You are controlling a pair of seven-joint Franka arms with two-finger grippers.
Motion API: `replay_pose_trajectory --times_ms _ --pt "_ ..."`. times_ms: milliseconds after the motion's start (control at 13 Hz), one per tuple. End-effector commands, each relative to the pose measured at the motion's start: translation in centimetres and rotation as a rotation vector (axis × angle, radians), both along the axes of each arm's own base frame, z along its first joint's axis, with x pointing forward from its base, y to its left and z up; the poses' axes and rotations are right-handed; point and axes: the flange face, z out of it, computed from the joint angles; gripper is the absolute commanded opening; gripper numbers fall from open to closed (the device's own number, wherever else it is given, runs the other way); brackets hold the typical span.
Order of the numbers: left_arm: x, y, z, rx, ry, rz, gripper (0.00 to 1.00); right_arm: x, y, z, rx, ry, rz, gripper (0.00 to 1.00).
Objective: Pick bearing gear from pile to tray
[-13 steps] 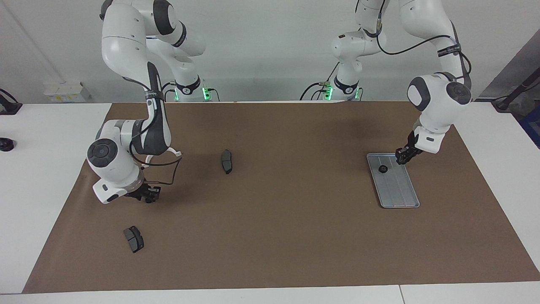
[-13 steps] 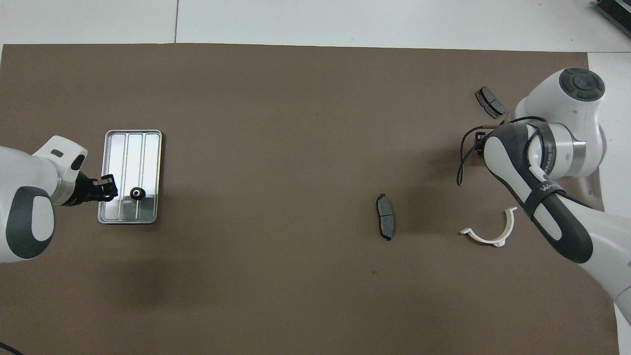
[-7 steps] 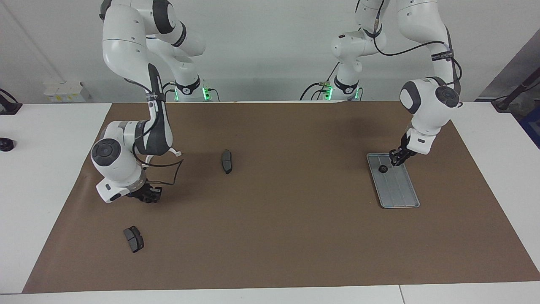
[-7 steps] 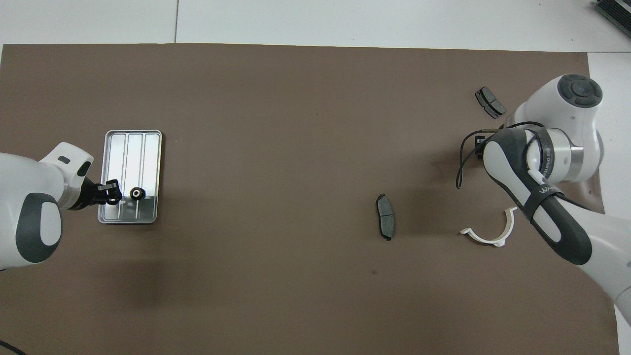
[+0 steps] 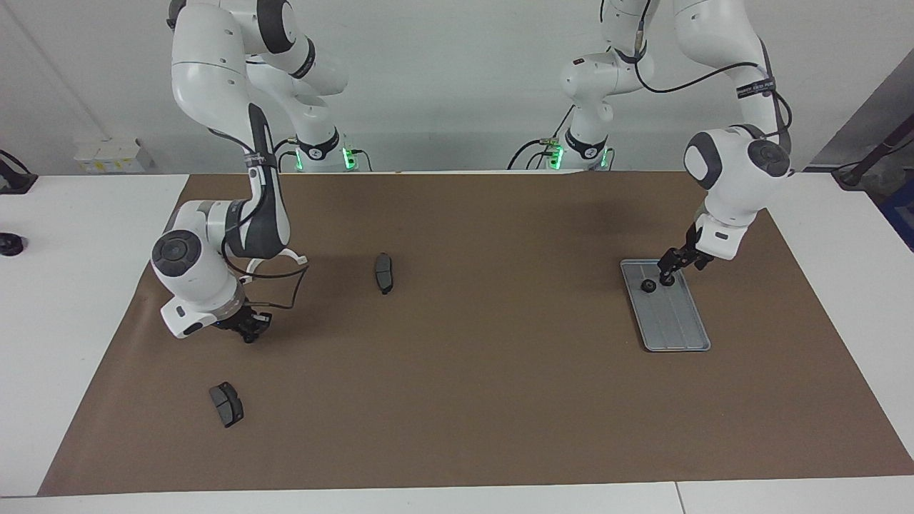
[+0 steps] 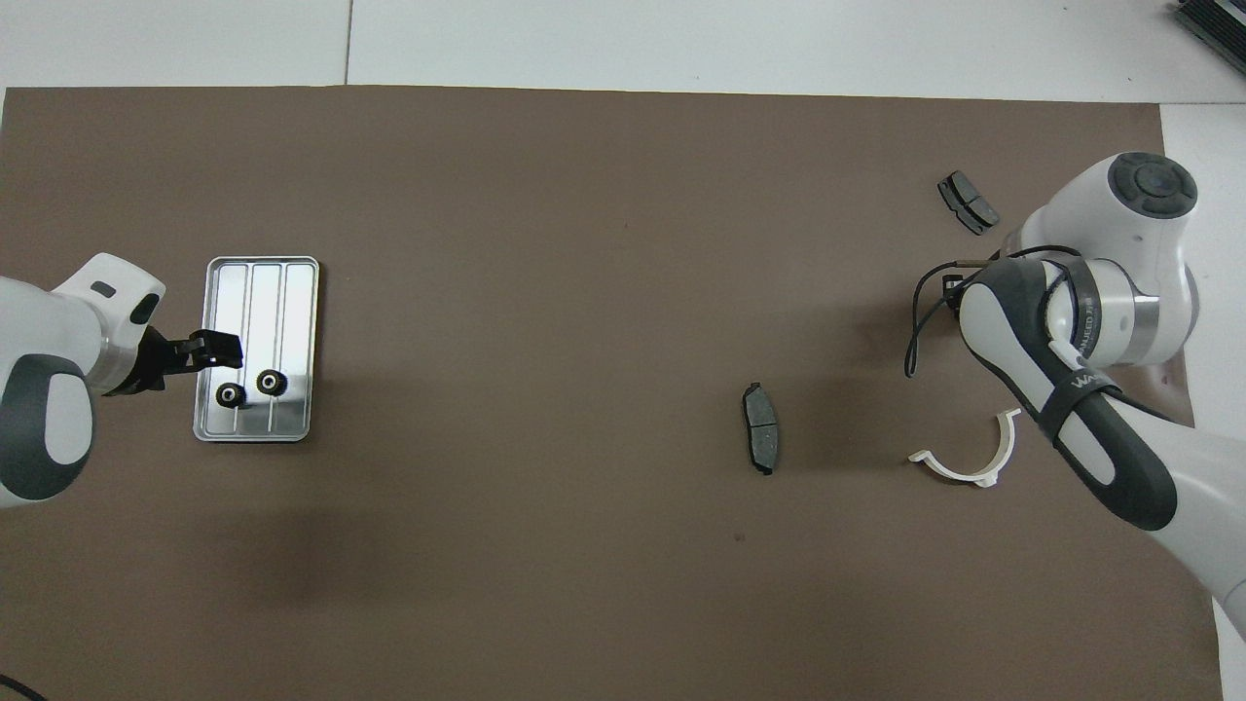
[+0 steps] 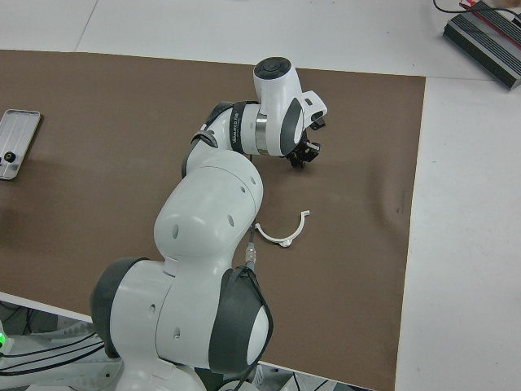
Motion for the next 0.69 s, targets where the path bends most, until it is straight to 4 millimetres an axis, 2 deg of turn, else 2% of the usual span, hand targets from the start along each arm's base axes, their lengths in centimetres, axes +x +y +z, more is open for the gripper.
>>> replay_pose_trajectory --times_ms 0,153,383,537,613 --pt "1.6 -1.0 5.8 -0.012 0.012 -0.029 1.0 -0.2 0.5 0.8 0.013 -0.048 0.004 0.0" --pt "1.8 -1.2 8.8 -0.009 0.014 -0.035 1.0 0.8 2.3 2.8 0.021 -0.089 0.036 0.0" --pt "0.8 -2.1 13.5 0.004 -0.042 -0.054 1.0 2.6 7.1 6.1 0.058 -0.163 0.098 0.0" --pt "0.3 -3.6 16.1 0.01 -0.032 -0.083 1.0 3.5 12.0 8.0 0.104 -0.249 0.158 0.0" --pt "0.2 -4.4 17.4 0.01 -0.019 -0.108 1.0 3.6 15.1 8.4 0.133 -0.3 0.176 0.0"
